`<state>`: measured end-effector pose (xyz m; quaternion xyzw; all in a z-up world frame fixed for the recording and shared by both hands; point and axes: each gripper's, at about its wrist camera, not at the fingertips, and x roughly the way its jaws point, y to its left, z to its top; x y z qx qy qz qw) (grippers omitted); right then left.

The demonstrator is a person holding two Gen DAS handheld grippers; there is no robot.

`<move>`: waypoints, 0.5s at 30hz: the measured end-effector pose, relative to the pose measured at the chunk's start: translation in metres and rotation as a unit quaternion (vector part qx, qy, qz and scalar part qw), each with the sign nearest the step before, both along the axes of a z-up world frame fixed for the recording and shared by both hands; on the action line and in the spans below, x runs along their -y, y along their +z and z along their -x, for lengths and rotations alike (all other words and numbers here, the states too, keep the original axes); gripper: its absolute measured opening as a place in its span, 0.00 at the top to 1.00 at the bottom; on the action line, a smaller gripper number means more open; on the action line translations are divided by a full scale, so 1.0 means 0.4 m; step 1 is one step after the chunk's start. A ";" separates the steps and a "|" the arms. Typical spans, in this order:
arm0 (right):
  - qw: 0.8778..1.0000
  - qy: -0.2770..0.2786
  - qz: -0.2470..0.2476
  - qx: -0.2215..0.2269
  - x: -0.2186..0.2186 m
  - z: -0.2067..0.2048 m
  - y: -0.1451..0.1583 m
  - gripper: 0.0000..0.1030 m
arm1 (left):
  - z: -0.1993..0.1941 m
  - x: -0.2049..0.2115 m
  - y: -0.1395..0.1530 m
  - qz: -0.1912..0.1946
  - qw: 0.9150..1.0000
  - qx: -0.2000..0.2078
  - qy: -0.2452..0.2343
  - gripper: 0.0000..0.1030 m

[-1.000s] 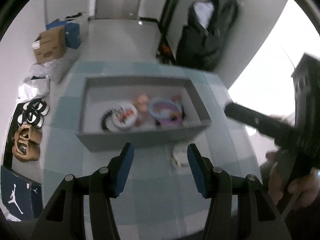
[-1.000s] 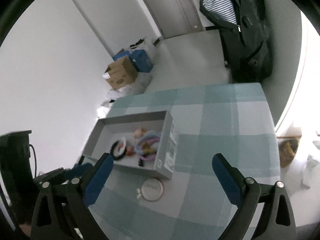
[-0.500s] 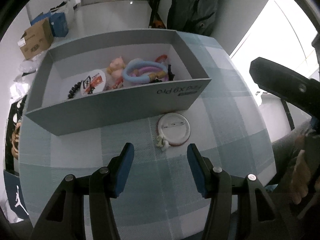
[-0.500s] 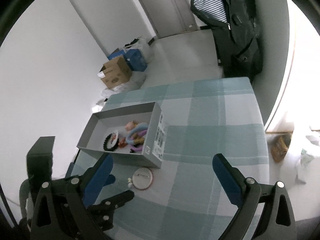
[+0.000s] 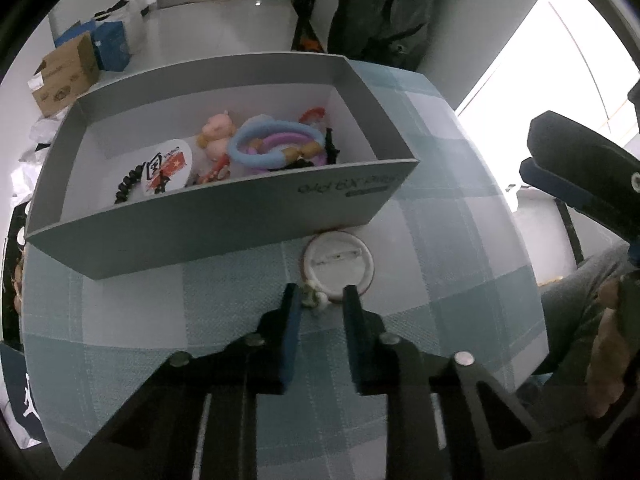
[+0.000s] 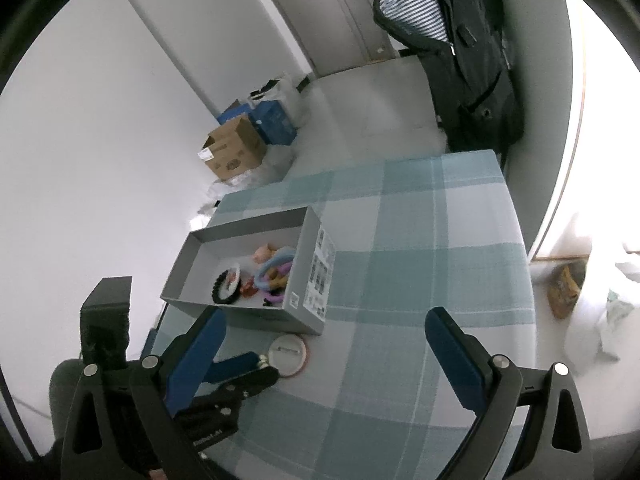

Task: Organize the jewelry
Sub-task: 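Grasp the small white clip beside the white pin badge with the left gripper, then carry the clip toward the box with the left gripper while the right gripper grasps the white pin badge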

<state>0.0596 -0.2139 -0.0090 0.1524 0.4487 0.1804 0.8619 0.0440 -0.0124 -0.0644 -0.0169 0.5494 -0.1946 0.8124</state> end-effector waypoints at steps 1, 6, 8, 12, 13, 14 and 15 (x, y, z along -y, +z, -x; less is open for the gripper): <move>1.000 0.000 0.000 -0.002 0.000 -0.002 0.000 0.02 | 0.001 0.006 -0.001 -0.002 1.000 0.000 -0.004 0.91; 1.000 -0.003 0.000 -0.005 0.000 -0.007 -0.002 0.02 | 0.008 0.014 0.007 0.002 1.000 0.002 -0.015 0.91; 1.000 -0.005 0.001 -0.007 0.000 -0.008 -0.005 0.02 | 0.010 0.014 0.014 0.001 1.000 0.006 -0.014 0.91; 1.000 -0.006 0.004 -0.014 0.000 -0.008 -0.015 0.02 | 0.024 0.011 0.028 0.008 1.000 0.006 -0.008 0.92; 1.000 -0.006 0.006 -0.014 0.001 -0.008 -0.017 0.02 | 0.025 0.007 0.032 0.010 1.000 0.007 -0.005 0.91; 1.000 -0.005 0.006 -0.015 0.001 -0.008 -0.019 0.02 | 0.024 0.003 0.036 0.013 1.000 0.008 -0.002 0.91; 1.000 -0.004 0.006 -0.015 0.001 -0.007 -0.022 0.02 | 0.026 -0.002 0.042 0.019 1.000 0.010 0.000 0.92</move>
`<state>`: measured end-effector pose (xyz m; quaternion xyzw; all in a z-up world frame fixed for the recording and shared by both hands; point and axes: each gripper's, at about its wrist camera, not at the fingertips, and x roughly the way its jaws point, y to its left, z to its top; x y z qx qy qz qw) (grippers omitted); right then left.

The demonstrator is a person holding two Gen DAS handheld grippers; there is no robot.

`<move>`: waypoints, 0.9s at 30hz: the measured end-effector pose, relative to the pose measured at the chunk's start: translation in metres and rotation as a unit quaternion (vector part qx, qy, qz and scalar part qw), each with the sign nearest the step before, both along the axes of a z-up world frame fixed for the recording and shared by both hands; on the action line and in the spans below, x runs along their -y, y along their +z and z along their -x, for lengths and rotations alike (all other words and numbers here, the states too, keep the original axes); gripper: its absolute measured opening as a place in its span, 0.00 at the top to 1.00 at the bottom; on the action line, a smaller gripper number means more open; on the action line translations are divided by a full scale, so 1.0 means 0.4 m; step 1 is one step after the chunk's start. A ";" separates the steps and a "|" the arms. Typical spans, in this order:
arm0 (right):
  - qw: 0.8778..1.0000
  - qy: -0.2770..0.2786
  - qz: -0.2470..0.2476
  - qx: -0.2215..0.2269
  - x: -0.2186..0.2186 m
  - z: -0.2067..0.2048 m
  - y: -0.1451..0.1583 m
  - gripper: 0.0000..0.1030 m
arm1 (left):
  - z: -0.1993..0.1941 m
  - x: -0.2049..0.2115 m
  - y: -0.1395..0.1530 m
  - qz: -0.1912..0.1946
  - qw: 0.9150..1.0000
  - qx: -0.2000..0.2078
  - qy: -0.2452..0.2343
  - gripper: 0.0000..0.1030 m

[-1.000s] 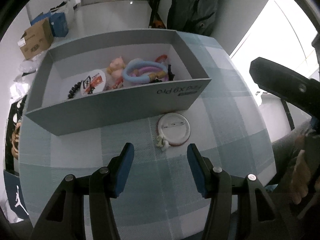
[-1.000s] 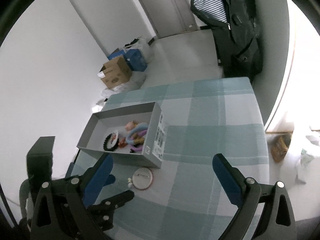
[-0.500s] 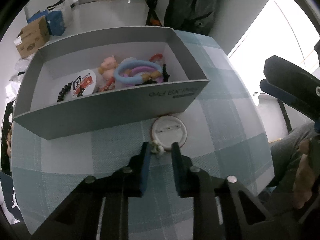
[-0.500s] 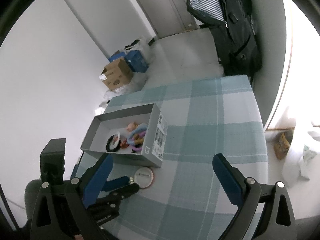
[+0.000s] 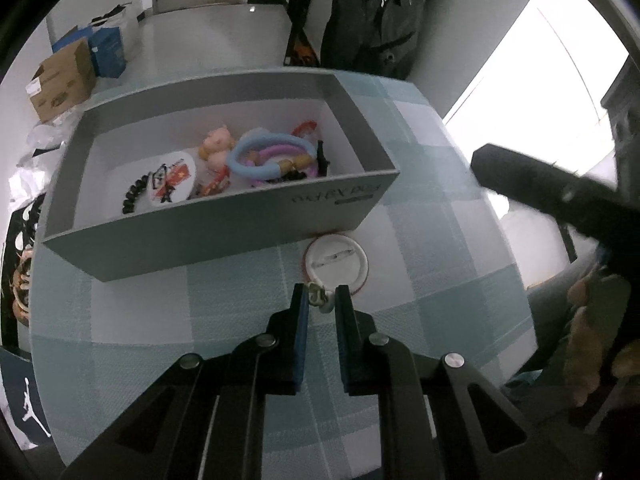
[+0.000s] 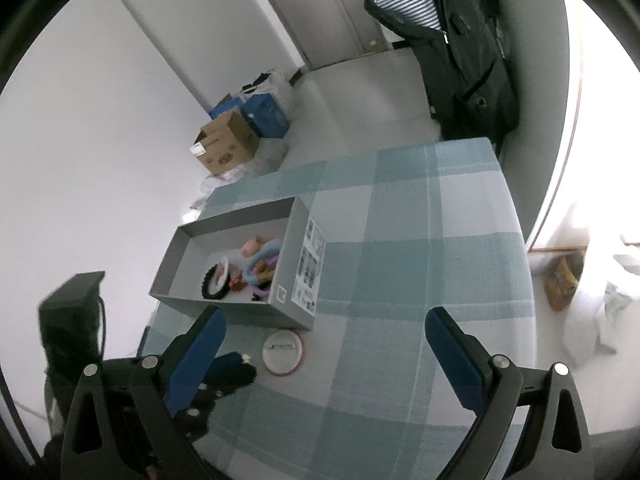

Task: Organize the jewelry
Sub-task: 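Carry the clip toward the box with the left gripper while the right gripper grasps the white pin badge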

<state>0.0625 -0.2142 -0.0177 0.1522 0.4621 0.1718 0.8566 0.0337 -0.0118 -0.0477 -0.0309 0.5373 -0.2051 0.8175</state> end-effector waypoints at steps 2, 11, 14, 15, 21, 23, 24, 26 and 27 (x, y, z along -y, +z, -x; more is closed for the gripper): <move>1.000 0.002 0.001 -0.004 -0.002 0.001 -0.006 0.02 | -0.005 -0.016 0.019 0.007 1.000 0.013 0.010 0.91; 0.998 0.056 -0.005 -0.030 -0.060 0.016 -0.058 0.05 | 0.010 -0.098 0.119 0.086 0.992 0.075 0.057 0.91; 0.997 0.075 0.006 -0.033 -0.087 0.018 -0.075 0.19 | 0.005 -0.136 0.141 0.118 0.987 0.084 0.074 0.91; 0.996 0.081 0.015 -0.033 -0.098 0.018 -0.082 0.22 | -0.002 -0.138 0.142 0.123 0.986 0.086 0.079 0.91; 0.990 0.118 0.069 -0.018 -0.173 0.032 -0.108 0.29 | -0.009 -0.180 0.139 0.148 0.979 0.090 0.107 0.91; 0.987 0.126 0.098 -0.006 -0.197 0.035 -0.115 0.30 | -0.017 -0.192 0.131 0.149 0.978 0.086 0.115 0.91; 0.985 0.129 0.118 -0.002 -0.210 0.037 -0.120 0.33 | -0.015 -0.203 0.133 0.151 0.978 0.085 0.119 0.91; 0.981 0.134 0.141 0.010 -0.230 0.040 -0.124 0.35 | -0.012 -0.222 0.130 0.155 0.976 0.082 0.129 0.91; 0.979 0.139 0.148 0.013 -0.239 0.041 -0.126 0.38 | -0.012 -0.229 0.129 0.158 0.975 0.081 0.133 0.91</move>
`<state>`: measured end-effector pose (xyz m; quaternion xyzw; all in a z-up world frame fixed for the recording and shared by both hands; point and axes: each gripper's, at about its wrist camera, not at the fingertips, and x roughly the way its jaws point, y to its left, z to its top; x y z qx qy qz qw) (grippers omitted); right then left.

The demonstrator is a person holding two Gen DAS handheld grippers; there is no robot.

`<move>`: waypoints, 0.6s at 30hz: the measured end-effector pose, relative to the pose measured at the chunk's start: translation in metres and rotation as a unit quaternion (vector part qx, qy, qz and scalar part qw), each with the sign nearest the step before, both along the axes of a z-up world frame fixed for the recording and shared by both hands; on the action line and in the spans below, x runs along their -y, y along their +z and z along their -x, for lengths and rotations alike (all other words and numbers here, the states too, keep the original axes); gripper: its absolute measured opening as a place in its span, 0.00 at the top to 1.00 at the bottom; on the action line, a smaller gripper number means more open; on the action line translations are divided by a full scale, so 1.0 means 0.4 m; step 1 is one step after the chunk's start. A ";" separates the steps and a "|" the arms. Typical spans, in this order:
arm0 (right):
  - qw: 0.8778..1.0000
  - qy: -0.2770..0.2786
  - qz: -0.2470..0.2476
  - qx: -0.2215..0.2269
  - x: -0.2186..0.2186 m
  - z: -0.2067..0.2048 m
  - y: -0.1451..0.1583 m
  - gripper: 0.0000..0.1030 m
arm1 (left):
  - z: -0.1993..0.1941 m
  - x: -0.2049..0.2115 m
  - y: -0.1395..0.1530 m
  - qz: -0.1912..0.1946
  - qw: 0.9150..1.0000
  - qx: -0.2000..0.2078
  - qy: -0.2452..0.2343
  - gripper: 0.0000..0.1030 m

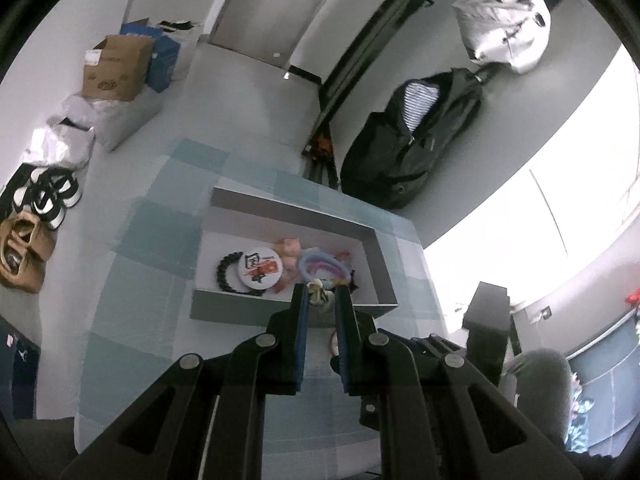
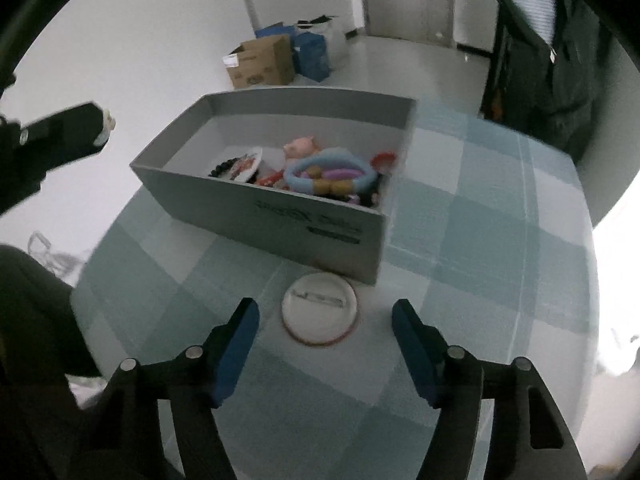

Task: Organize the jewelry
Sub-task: 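Carry the clip toward the box with the left gripper while the right gripper grasps the white pin badge, then lower the clip into the box and open the left gripper while the right gripper lifts the badge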

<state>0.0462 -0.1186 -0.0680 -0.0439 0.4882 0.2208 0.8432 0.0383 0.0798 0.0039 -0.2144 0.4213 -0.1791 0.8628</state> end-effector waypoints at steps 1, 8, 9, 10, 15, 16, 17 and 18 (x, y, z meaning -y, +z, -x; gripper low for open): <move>1.000 0.002 0.009 0.003 -0.008 0.001 -0.002 0.39 | 0.000 -0.005 0.000 0.002 1.000 -0.001 0.004 0.91; 0.999 0.013 0.046 0.016 -0.043 0.001 -0.007 0.60 | 0.013 -0.013 0.007 -0.002 1.000 0.006 0.007 0.91; 0.999 0.013 0.046 0.016 -0.044 0.002 -0.006 0.60 | 0.013 -0.013 0.007 -0.003 1.000 0.006 0.008 0.91; 0.999 0.013 0.046 0.017 -0.045 0.000 -0.005 0.60 | 0.013 -0.011 0.006 -0.003 1.000 0.005 0.009 0.91; 0.999 0.017 0.030 0.006 -0.035 -0.004 0.002 0.60 | 0.012 -0.011 0.008 -0.004 1.000 0.005 0.009 0.91; 1.000 0.019 0.024 0.003 -0.033 -0.005 0.005 0.60 | 0.012 -0.012 0.009 -0.004 1.000 0.006 0.009 0.91; 1.000 0.022 0.018 0.001 -0.032 -0.003 0.008 0.60 | 0.012 -0.012 0.009 -0.004 1.000 0.007 0.009 0.91; 1.000 0.026 0.012 -0.002 -0.032 -0.002 0.012 0.60 | 0.012 -0.013 0.009 -0.005 1.000 0.007 0.010 0.91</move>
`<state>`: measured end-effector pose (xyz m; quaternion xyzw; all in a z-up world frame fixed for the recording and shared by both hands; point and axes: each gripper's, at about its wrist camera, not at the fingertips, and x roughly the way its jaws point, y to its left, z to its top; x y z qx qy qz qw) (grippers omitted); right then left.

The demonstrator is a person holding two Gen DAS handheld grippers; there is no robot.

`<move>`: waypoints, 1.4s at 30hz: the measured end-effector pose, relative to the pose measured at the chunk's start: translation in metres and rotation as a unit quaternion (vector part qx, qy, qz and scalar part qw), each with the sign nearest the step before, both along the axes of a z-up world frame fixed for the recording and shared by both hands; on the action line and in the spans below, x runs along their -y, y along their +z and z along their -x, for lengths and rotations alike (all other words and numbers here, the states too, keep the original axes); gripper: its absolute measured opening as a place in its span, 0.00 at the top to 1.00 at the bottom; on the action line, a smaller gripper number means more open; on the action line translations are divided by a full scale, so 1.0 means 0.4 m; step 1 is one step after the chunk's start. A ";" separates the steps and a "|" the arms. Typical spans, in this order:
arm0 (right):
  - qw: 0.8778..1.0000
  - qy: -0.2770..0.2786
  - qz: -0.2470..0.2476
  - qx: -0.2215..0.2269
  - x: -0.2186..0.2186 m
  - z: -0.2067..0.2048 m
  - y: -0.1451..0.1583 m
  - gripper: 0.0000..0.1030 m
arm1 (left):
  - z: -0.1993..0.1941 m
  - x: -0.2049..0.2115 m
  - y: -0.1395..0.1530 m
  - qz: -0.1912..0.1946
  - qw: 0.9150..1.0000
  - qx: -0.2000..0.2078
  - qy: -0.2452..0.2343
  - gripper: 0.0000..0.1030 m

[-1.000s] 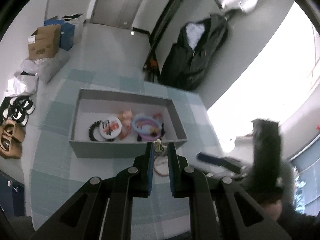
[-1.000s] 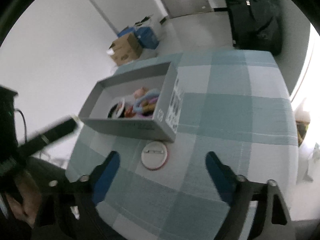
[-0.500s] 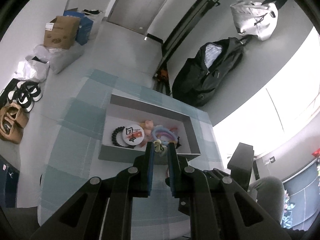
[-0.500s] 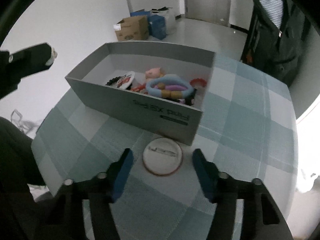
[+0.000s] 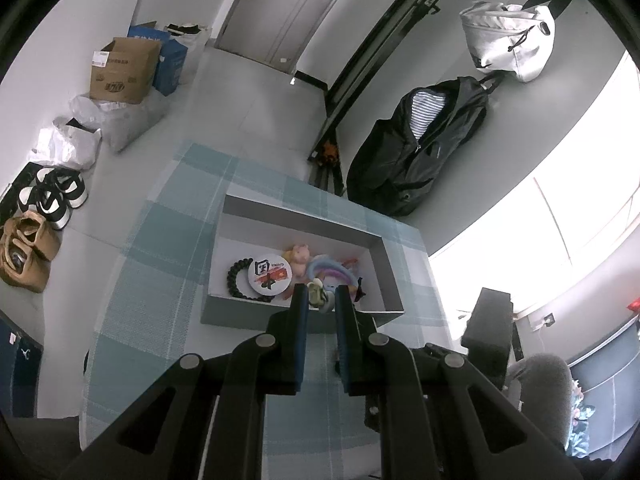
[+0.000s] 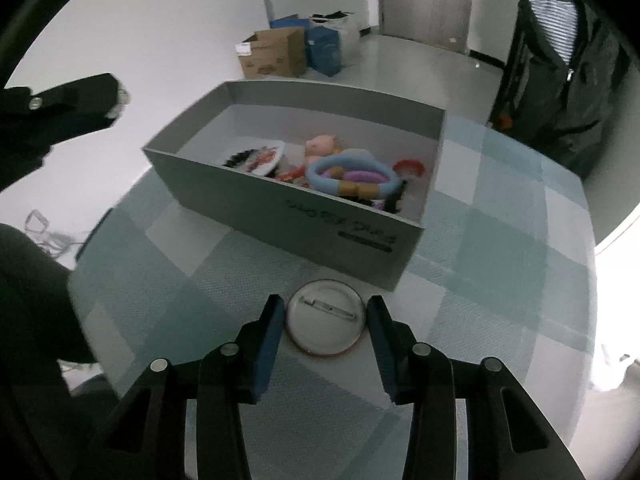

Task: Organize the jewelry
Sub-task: 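Lower the clip into the box and open the left gripper while the right gripper lifts the badge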

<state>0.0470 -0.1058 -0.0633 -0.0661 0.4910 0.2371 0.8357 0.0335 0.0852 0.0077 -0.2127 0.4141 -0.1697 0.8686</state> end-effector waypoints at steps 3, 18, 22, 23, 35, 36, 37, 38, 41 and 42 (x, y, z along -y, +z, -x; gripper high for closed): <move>1.000 0.013 -0.015 0.002 -0.006 0.013 0.013 0.60 | -0.001 -0.003 -0.003 -0.001 1.000 -0.002 0.004 0.91; 0.992 0.040 -0.122 -0.006 0.013 0.028 0.086 0.60 | -0.009 -0.001 -0.009 -0.015 1.000 -0.010 0.012 0.91; 0.989 0.054 -0.135 0.014 0.012 0.034 0.125 0.60 | -0.018 -0.001 -0.007 -0.024 1.000 -0.011 0.013 0.91; 0.989 0.057 -0.136 0.019 0.011 0.035 0.136 0.60 | -0.023 -0.002 -0.005 -0.028 0.999 -0.011 0.015 0.91; 0.983 0.026 -0.180 0.038 0.027 -0.043 0.201 0.60 | -0.069 0.012 -0.027 -0.034 0.999 -0.028 0.011 0.91; 0.982 0.027 -0.183 0.039 0.026 -0.048 0.204 0.60 | -0.074 0.015 -0.029 -0.035 0.999 -0.030 0.010 0.91; 0.982 0.026 -0.184 0.039 0.025 -0.054 0.207 0.60 | -0.080 0.018 -0.031 -0.035 0.999 -0.032 0.008 0.91; 0.982 0.025 -0.184 0.039 0.024 -0.060 0.208 0.60 | -0.086 0.020 -0.032 -0.035 0.999 -0.033 0.007 0.91; 0.981 0.025 -0.188 0.038 0.022 -0.072 0.212 0.60 | -0.102 0.025 -0.038 -0.032 0.999 -0.040 0.005 0.91; 0.981 0.024 -0.187 0.035 0.021 -0.077 0.211 0.60 | -0.107 0.026 -0.041 -0.032 0.999 -0.044 0.005 0.91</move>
